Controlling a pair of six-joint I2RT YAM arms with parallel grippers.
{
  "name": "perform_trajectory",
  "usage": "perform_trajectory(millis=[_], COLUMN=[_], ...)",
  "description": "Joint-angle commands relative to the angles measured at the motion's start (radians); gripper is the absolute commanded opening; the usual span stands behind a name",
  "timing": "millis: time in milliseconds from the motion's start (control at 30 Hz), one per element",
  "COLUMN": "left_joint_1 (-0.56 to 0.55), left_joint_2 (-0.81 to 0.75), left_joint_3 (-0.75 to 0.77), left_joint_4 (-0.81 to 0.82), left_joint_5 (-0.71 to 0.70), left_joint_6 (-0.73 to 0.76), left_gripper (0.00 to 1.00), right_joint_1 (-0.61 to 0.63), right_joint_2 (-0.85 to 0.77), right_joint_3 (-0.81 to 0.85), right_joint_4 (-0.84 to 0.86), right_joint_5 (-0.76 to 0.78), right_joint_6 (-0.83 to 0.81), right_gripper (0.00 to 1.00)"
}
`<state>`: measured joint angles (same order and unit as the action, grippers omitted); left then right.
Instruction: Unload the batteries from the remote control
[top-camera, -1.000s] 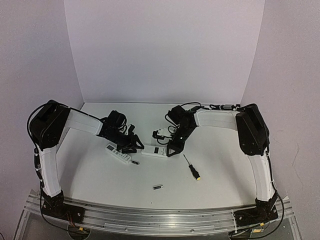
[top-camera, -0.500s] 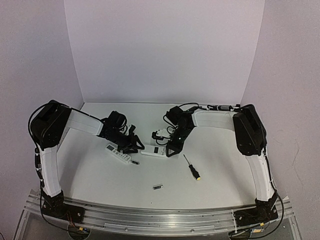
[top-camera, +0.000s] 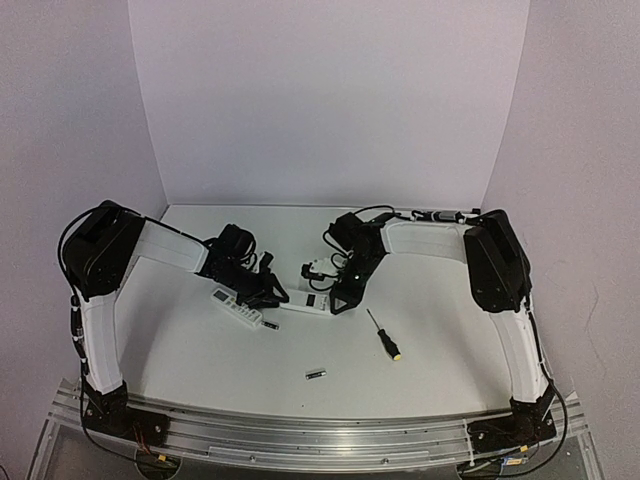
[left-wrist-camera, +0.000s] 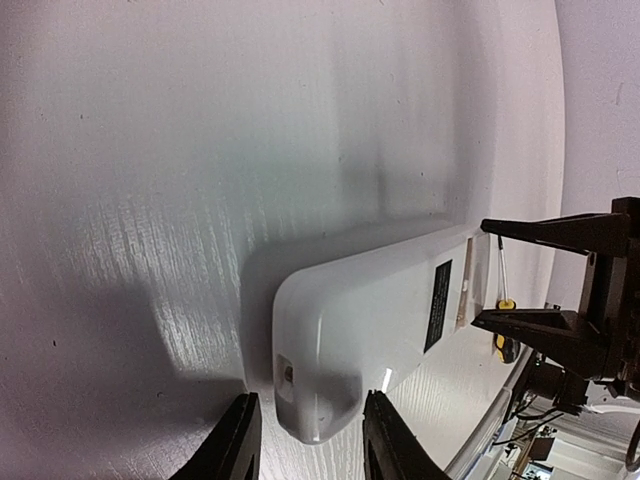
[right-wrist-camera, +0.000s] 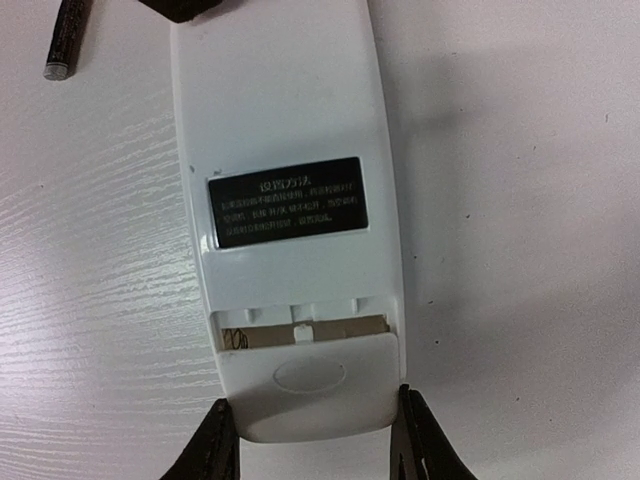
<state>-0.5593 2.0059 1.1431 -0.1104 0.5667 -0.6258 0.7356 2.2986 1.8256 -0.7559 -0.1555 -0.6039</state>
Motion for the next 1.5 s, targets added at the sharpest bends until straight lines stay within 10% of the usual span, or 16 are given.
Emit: perform_trajectory(millis=[0,1467], left_joint_1=[-0.005,-0.007], left_joint_2=[0.03,0.062], left_joint_3=[-0.002,-0.005], left_joint_4=[-0.04,-0.02], left_joint_5=[-0.089,-0.113], left_joint_6=[0.026,0.016], left_gripper=[0.34,0.3], right_joint_1=[0.016,0.038], right_joint_2=[-0.005,0.037], right_joint_3=[0.037,0.145], right_joint_4=[-0.02,-0.153], right_joint_5=[-0.012,0.032], right_joint_6=[0.007,0.055], right_gripper=[0.15,0.13])
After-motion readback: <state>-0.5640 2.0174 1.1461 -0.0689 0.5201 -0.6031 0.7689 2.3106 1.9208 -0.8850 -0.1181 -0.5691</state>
